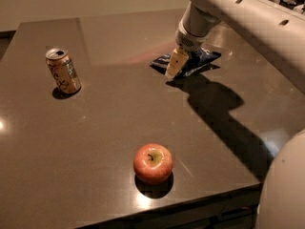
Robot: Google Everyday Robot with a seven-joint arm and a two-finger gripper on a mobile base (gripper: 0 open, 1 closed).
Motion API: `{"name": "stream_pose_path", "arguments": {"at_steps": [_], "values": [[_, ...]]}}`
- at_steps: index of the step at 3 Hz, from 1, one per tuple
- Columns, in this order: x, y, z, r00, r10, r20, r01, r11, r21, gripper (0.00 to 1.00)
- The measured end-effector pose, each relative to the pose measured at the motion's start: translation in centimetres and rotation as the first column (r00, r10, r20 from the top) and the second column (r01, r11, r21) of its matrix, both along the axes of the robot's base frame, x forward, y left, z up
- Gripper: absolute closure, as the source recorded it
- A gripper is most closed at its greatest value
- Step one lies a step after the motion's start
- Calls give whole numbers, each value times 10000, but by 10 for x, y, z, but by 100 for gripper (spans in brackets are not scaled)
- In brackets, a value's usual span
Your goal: Move blue chip bag near orange can
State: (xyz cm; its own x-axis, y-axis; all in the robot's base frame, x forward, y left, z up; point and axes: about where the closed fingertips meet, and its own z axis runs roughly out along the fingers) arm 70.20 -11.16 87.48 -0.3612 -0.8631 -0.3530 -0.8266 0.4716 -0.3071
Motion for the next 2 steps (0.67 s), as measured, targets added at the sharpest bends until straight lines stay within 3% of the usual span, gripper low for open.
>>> {"name": "stream_pose_path", "arguments": {"at_steps": [2], "values": [[-6,10,9,9986,525,8,-525,9986,-13,65]]}}
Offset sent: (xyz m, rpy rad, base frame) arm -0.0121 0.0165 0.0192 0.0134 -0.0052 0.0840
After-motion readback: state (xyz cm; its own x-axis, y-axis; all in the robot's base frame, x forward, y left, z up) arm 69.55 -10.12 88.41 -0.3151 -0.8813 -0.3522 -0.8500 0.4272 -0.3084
